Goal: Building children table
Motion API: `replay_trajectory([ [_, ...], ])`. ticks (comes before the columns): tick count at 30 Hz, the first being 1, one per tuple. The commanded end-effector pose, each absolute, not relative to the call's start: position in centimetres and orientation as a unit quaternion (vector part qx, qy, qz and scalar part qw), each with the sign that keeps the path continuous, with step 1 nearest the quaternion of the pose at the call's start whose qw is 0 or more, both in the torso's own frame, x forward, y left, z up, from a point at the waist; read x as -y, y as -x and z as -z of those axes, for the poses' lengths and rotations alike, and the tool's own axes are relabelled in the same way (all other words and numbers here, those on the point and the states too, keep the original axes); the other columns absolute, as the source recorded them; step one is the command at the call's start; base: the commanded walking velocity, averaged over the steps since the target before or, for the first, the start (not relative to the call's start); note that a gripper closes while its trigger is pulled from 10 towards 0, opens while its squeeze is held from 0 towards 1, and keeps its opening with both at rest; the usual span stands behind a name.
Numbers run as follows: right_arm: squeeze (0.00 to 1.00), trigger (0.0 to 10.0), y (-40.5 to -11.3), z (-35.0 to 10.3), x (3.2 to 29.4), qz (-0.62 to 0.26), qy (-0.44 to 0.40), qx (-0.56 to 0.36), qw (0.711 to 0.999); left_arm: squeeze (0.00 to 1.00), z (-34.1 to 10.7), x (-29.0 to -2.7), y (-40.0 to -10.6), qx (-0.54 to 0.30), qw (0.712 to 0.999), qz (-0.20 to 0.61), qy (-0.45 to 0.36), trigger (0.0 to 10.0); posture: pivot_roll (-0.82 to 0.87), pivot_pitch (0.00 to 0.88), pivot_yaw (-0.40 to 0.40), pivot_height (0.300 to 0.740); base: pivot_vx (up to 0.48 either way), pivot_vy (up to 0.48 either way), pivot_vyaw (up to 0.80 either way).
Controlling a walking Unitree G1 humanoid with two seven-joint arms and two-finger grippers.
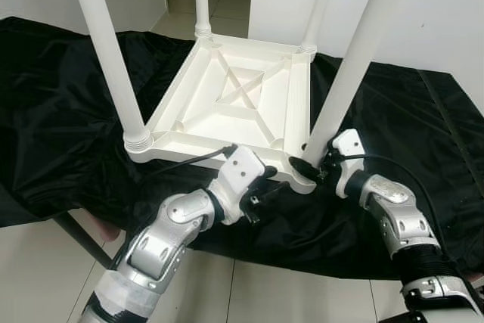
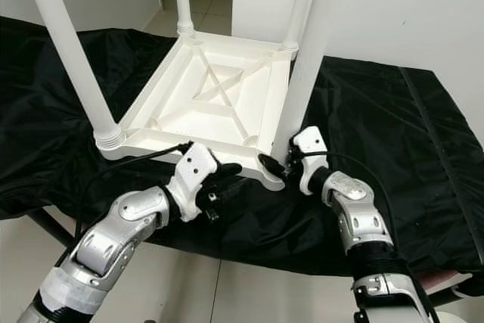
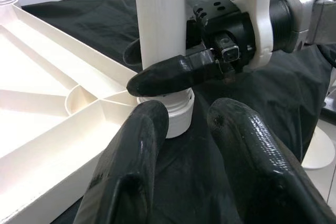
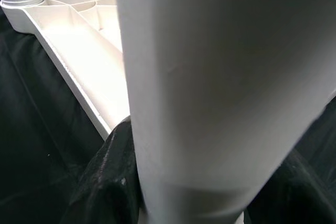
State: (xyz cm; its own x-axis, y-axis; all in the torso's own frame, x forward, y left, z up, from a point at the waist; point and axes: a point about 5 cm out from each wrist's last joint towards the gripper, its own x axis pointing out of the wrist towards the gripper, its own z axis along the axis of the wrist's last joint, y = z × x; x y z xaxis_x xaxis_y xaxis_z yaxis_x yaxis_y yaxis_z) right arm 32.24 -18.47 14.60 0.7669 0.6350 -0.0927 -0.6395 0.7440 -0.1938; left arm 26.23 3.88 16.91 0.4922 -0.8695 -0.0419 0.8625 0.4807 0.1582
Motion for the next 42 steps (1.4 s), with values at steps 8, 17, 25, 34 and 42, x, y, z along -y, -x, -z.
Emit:
replay_trajectory([
  [8, 0.0, 10.0, -31.1, -13.4, 17.3, -0.254, 0.069, -0.026, 0.964, 0.0, -16.3, -3.5, -25.9, 0.006, 0.851, 0.519, -0.075, 10.0, -0.04, 0.029, -0.084, 0.74, 0.0, 0.0, 0.0],
  [17, 0.0, 10.0, -29.8, -12.0, 15.8, -0.036, -0.028, -0.046, 0.998, 0.0, -16.1, -3.4, -26.4, 0.007, 0.864, 0.497, -0.079, 10.0, -0.05, 0.031, -0.076, 0.74, 0.0, 0.0, 0.0],
  [25, 0.0, 10.0, -28.2, -11.8, 13.6, 0.107, -0.045, -0.042, 0.992, 0.0, -16.4, -3.5, -27.0, 0.011, 0.87, 0.488, -0.076, 10.0, -0.06, 0.025, -0.063, 0.74, 0.0, 0.0, 0.0],
  [34, 0.0, 10.0, -28.1, -12.4, 14.5, 0.095, -0.061, -0.032, 0.993, 0.0, -16.7, -3.5, -27.4, 0.017, 0.873, 0.481, -0.077, 10.0, -0.06, 0.024, -0.055, 0.74, 0.0, 0.0, 0.0],
  [42, 1.0, 10.0, -28.1, -13.1, 14.9, 0.025, -0.075, -0.005, 0.997, 0.0, -16.6, -3.6, -27.4, 0.017, 0.876, 0.475, -0.074, 10.0, -0.06, 0.024, -0.069, 0.74, 0.0, 0.0, 0.0],
])
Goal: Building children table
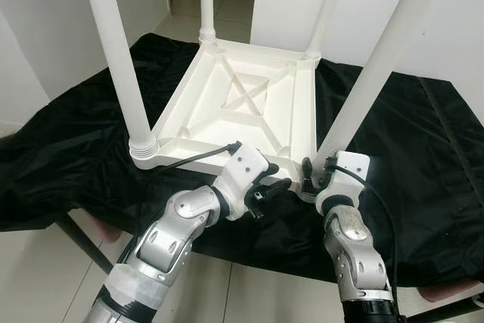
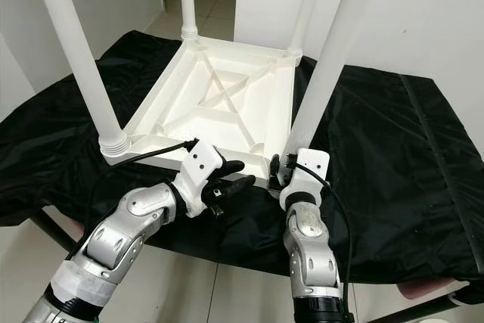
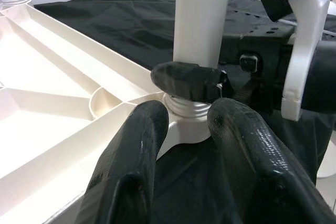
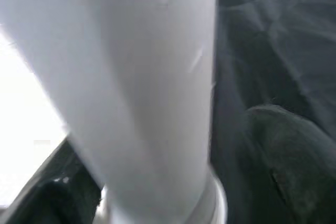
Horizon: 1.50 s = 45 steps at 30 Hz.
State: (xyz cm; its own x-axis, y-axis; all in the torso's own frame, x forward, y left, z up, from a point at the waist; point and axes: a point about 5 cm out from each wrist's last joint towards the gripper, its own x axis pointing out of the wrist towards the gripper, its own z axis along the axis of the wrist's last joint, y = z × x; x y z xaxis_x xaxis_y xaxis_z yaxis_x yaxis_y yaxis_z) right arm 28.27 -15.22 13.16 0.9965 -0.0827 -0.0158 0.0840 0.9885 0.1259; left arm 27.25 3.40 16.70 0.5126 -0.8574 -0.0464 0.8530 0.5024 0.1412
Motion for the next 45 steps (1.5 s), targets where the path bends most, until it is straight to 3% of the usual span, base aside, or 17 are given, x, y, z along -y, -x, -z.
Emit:
replay_trajectory([
  [1, 1.0, 10.0, -28.1, -13.0, 14.8, -0.007, -0.075, -0.01, 0.997, 0.0, -16.6, -3.6, -27.3, 0.017, 0.877, 0.475, -0.073, 10.0, -0.06, 0.023, -0.072, 0.74, 0.0, 0.0, 0.0],
  [2, 1.0, 10.0, -28.1, -13.0, 14.8, -0.007, -0.075, -0.01, 0.997, 0.0, -16.6, -3.6, -27.3, 0.017, 0.877, 0.475, -0.073, 10.0, -0.06, 0.023, -0.072, 0.74, 0.0, 0.0, 0.0],
  [3, 0.0, 10.0, -28.1, -12.8, 15.0, -0.027, -0.062, -0.01, 0.998, 0.0, -16.5, -3.6, -27.3, 0.017, 0.877, 0.474, -0.073, 10.0, -0.06, 0.023, -0.075, 0.74, 0.0, 0.0, 0.0],
  [17, 0.0, 10.0, -29.4, -13.4, 18.3, -0.209, 0.035, 0.008, 0.977, 0.0, -16.1, -3.7, -27.3, 0.009, 0.881, 0.466, -0.077, 10.0, -0.05, 0.014, -0.074, 0.74, 0.0, 0.0, 0.0],
  [27, 0.0, 10.0, -31.2, -14.2, 18.8, -0.291, 0.095, 0.003, 0.952, 0.0, -16.8, -3.3, -27.9, 0.021, 0.879, 0.47, -0.082, 10.0, -0.04, 0.0, -0.067, 0.74, 0.0, 0.0, 0.0],
  [28, 0.0, 7.6, -31.5, -14.2, 18.9, -0.301, 0.104, -0.001, 0.948, 0.0, -16.8, -3.2, -27.9, 0.022, 0.878, 0.471, -0.082, 10.0, -0.04, 0.0, -0.069, 0.74, 0.0, 0.0, 0.0],
  [29, 0.0, 7.6, -31.5, -14.2, 18.9, -0.301, 0.104, -0.001, 0.948, 0.0, -16.8, -3.2, -27.9, 0.022, 0.878, 0.471, -0.082, 10.0, -0.04, 0.0, -0.069, 0.74, 0.0, 0.0, 0.0],
  [30, 0.0, 0.1, -31.8, -14.1, 19.1, -0.309, 0.11, -0.007, 0.945, 0.0, -16.9, -3.2, -28.0, 0.024, 0.877, 0.472, -0.083, 10.0, -0.04, 0.0, -0.072, 0.74, 0.0, 0.0, 0.0],
  [44, 0.0, 0.0, -31.4, -12.6, 19.3, -0.343, 0.088, -0.036, 0.935, 0.0, -16.8, -3.0, -27.7, 0.028, 0.878, 0.472, -0.079, 10.0, -0.03, 0.0, -0.083, 0.74, 0.0, 0.0, 0.0],
  [45, 0.0, 1.8, -31.3, -12.5, 19.3, -0.337, 0.085, -0.037, 0.937, 0.0, -16.8, -3.0, -27.7, 0.028, 0.878, 0.472, -0.08, 10.0, -0.03, 0.0, -0.083, 0.74, 0.0, 0.0, 0.0],
])
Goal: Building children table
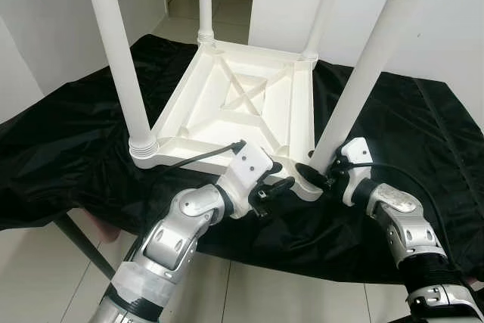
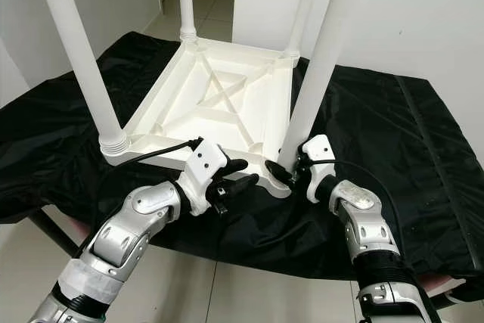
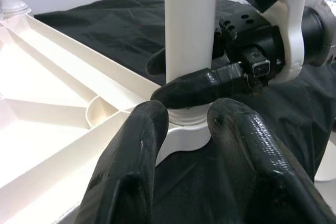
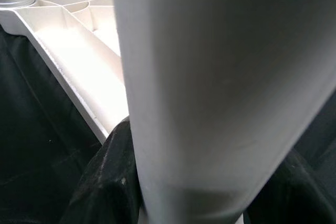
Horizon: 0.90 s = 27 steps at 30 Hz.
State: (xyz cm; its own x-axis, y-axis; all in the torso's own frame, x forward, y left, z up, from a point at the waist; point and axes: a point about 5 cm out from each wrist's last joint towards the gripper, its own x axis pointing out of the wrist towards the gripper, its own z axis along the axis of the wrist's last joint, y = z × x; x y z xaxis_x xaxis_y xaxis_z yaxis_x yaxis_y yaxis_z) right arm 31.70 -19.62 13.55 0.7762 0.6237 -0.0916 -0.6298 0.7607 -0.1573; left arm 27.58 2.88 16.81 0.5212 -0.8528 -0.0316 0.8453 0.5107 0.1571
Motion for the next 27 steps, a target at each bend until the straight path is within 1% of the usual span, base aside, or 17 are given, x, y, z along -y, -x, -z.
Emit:
replay_trajectory([
  [1, 0.0, 10.0, -31.3, -12.4, 19.3, -0.332, 0.08, -0.039, 0.939, 0.0, -16.8, -3.0, -27.7, 0.028, 0.878, 0.472, -0.08, 10.0, -0.03, 0.0, -0.084, 0.74, 0.0, 0.0, 0.0],
  [3, 0.0, 10.0, -31.3, -12.3, 19.2, -0.321, 0.068, -0.043, 0.944, 0.0, -16.8, -3.0, -27.7, 0.028, 0.878, 0.472, -0.08, 10.0, -0.03, 0.0, -0.084, 0.74, 0.0, 0.0, 0.0],
  [5, 0.0, 10.0, -31.4, -12.3, 19.1, -0.285, 0.06, -0.05, 0.955, 0.0, -16.7, -3.0, -27.7, 0.027, 0.878, 0.472, -0.078, 10.0, -0.03, 0.0, -0.083, 0.74, 0.0, 0.0, 0.0],
  [6, 0.0, 10.0, -31.4, -12.3, 19.1, -0.285, 0.06, -0.05, 0.955, 0.0, -16.7, -3.0, -27.7, 0.027, 0.878, 0.472, -0.078, 10.0, -0.03, 0.0, -0.083, 0.74, 0.0, 0.0, 0.0],
  [8, 0.0, 10.0, -31.6, -12.2, 18.9, -0.248, 0.048, -0.06, 0.966, 0.0, -16.7, -3.0, -27.7, 0.027, 0.877, 0.472, -0.079, 10.0, -0.03, 0.0, -0.081, 0.74, 0.0, 0.0, 0.0],
  [10, 0.0, 10.0, -31.6, -12.2, 18.0, -0.2, 0.022, -0.061, 0.978, 0.0, -16.7, -3.0, -27.7, 0.027, 0.877, 0.474, -0.078, 10.0, -0.03, 0.0, -0.079, 0.74, 0.0, 0.0, 0.0],
  [11, 0.0, 10.0, -31.6, -12.2, 18.0, -0.2, 0.022, -0.061, 0.978, 0.0, -16.7, -3.0, -27.7, 0.027, 0.877, 0.474, -0.078, 10.0, -0.03, 0.0, -0.079, 0.74, 0.0, 0.0, 0.0],
  [15, 0.0, 10.0, -31.3, -12.3, 16.3, -0.124, -0.011, -0.052, 0.991, 0.0, -16.6, -3.0, -27.6, 0.025, 0.877, 0.474, -0.074, 10.0, -0.04, 0.0, -0.076, 0.74, 0.0, 0.0, 0.0],
  [20, 0.0, 10.0, -30.9, -12.4, 15.1, -0.086, -0.036, -0.047, 0.995, 0.0, -16.6, -3.1, -27.5, 0.022, 0.878, 0.472, -0.071, 10.0, -0.04, 0.0, -0.076, 0.74, 0.0, 0.0, 0.0],
  [22, 0.0, 10.0, -30.6, -12.4, 14.0, -0.024, -0.052, -0.042, 0.998, 0.0, -16.6, -3.2, -27.6, 0.021, 0.879, 0.471, -0.069, 10.0, -0.04, 0.0, -0.08, 0.74, 0.0, 0.0, 0.0],
  [23, 0.0, 10.0, -30.6, -12.4, 14.0, -0.024, -0.052, -0.042, 0.998, 0.0, -16.6, -3.2, -27.6, 0.021, 0.879, 0.471, -0.069, 10.0, -0.04, 0.0, -0.08, 0.74, 0.0, 0.0, 0.0],
  [24, 0.0, 10.0, -30.5, -12.4, 13.3, 0.009, -0.068, -0.036, 0.997, 0.0, -16.6, -3.2, -27.6, 0.021, 0.88, 0.47, -0.068, 10.0, -0.04, 0.0, -0.081, 0.74, 0.0, 0.0, 0.0],
  [25, 0.0, 10.0, -30.5, -12.4, 13.3, 0.009, -0.068, -0.036, 0.997, 0.0, -16.6, -3.2, -27.6, 0.021, 0.88, 0.47, -0.068, 10.0, -0.04, 0.0, -0.081, 0.74, 0.0, 0.0, 0.0],
  [27, 0.0, 10.0, -30.3, -12.6, 12.5, 0.046, -0.086, -0.034, 0.995, 0.0, -16.5, -3.3, -27.6, 0.02, 0.882, 0.467, -0.066, 10.0, -0.04, 0.0, -0.081, 0.74, 0.0, 0.0, 0.0],
])
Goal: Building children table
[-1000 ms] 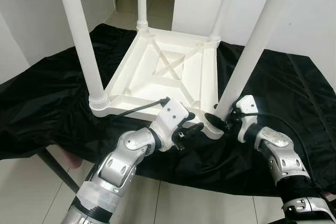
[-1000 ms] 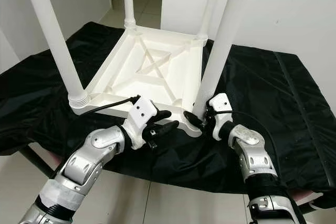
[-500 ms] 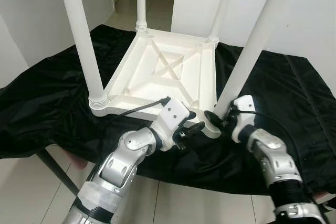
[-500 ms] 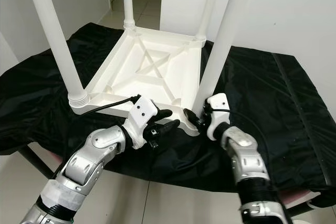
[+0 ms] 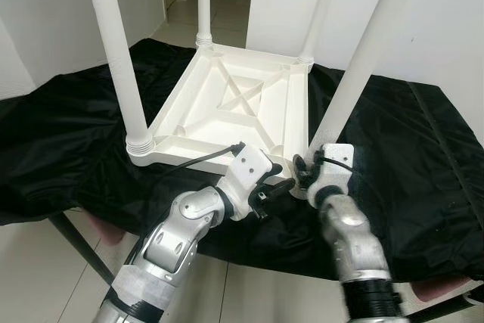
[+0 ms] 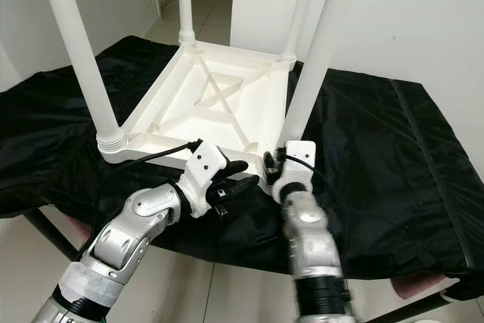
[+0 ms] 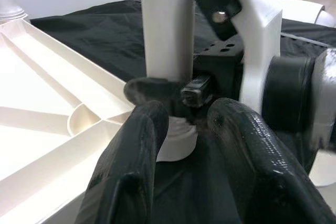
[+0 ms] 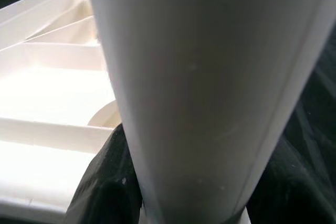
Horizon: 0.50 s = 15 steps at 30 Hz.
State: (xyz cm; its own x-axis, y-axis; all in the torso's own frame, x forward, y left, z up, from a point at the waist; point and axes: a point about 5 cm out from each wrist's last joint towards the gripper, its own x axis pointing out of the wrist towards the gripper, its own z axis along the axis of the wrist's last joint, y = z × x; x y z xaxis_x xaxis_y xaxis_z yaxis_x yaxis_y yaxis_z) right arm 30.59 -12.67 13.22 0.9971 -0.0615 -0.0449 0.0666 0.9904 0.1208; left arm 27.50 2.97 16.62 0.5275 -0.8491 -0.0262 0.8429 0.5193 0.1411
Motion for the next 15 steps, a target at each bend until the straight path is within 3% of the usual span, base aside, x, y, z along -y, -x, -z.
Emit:
replay_trajectory([
  [1, 0.0, 10.0, -30.2, -12.8, 12.0, 0.044, -0.088, -0.032, 0.995, 0.0, -16.6, -3.4, -27.7, 0.019, 0.883, 0.464, -0.062, 10.0, -0.04, 0.0, -0.083, 0.74, 0.0, 0.0, 0.0],
  [7, 0.0, 10.0, -29.9, -13.2, 12.1, 0.048, -0.078, -0.03, 0.995, 0.0, -16.6, -3.5, -27.7, 0.018, 0.886, 0.46, -0.057, 10.0, -0.04, 0.0, -0.084, 0.74, 0.0, 0.0, 0.0],
  [8, 0.11, 10.0, -29.9, -13.2, 12.4, 0.046, -0.081, -0.028, 0.995, 0.0, -16.6, -3.4, -27.7, 0.019, 0.886, 0.461, -0.057, 10.0, -0.04, 0.0, -0.086, 0.74, 0.0, 0.0, 0.0],
  [11, 0.11, 10.0, -29.9, -13.2, 12.4, 0.046, -0.081, -0.028, 0.995, 0.0, -16.6, -3.4, -27.7, 0.019, 0.886, 0.461, -0.057, 10.0, -0.04, 0.0, -0.086, 0.74, 0.0, 0.0, 0.0],
  [12, 1.0, 10.0, -29.8, -13.4, 12.6, 0.034, -0.093, -0.018, 0.995, 0.0, -16.6, -3.4, -27.7, 0.019, 0.886, 0.46, -0.057, 10.0, -0.04, 0.0, -0.088, 0.74, 0.0, 0.0, 0.0],
  [15, 1.0, 10.0, -29.6, -13.7, 13.4, 0.011, -0.099, -0.005, 0.995, 0.0, -16.7, -3.6, -27.8, 0.019, 0.887, 0.459, -0.057, 10.0, -0.04, 0.0, -0.088, 0.74, 0.0, 0.0, 0.0],
])
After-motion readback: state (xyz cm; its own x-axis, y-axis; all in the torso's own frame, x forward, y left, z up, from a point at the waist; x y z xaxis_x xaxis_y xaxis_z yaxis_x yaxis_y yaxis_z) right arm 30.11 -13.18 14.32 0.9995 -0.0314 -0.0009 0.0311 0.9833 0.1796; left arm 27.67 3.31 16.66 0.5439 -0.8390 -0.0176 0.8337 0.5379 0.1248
